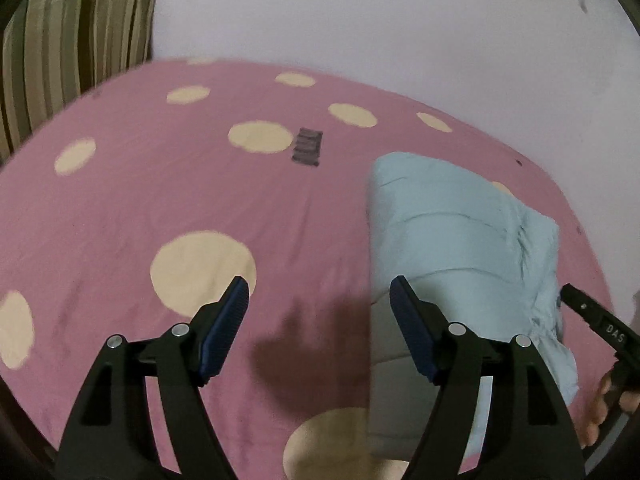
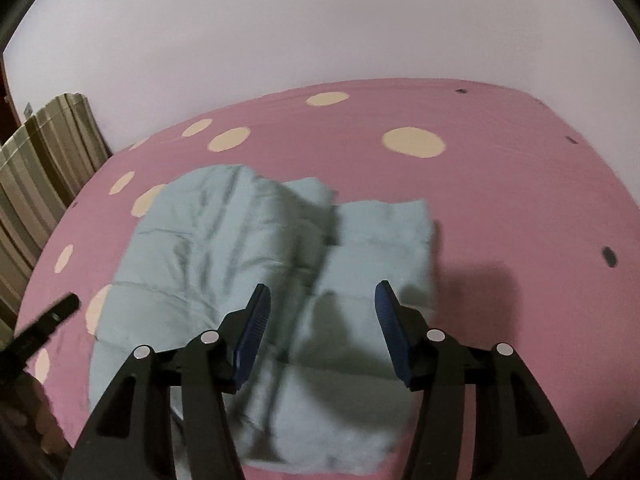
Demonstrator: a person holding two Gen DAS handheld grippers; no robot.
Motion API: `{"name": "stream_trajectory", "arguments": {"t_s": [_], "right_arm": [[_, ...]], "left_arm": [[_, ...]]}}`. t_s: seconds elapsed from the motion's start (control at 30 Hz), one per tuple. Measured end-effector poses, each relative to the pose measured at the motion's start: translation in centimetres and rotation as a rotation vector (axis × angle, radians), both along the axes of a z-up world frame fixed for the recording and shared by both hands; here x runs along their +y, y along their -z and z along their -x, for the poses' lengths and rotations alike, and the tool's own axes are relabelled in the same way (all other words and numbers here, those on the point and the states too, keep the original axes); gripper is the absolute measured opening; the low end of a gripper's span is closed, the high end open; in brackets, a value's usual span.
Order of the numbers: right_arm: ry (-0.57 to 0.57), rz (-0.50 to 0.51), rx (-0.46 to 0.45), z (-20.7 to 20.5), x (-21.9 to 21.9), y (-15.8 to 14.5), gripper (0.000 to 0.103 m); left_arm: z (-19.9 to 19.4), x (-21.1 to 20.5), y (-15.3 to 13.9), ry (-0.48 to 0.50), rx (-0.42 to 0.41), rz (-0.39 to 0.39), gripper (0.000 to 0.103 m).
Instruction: Fold large clothes
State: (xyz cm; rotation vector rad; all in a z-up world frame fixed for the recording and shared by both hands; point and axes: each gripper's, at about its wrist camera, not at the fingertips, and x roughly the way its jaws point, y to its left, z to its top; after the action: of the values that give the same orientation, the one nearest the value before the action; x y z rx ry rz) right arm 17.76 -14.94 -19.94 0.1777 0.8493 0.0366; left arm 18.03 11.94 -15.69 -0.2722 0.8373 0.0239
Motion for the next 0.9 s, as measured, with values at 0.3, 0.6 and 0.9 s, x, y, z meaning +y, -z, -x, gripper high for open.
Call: {"name": "stream_trajectory", "arguments": {"t_s": [0.3,0.6,0.9], "right_arm": [[-0.022,-0.051,0.111,-3.8,2.9,2.7,0.066],[-0.062,-0.108,0.162,-4.2,3.2,4.7,0.046],[-0.101,-0.161,0.123,-3.6,3.5,4.5,0.011]], "left_arm": [[-1.1,-1.4,2.4,0.087,0.038,0.071,0.073],[-1.3,-1.7,3.4,0.087,0.049,0.076,0.073],[-1.5,-1.7,3.6,0.078,0.051,0.072,0.074]]}}
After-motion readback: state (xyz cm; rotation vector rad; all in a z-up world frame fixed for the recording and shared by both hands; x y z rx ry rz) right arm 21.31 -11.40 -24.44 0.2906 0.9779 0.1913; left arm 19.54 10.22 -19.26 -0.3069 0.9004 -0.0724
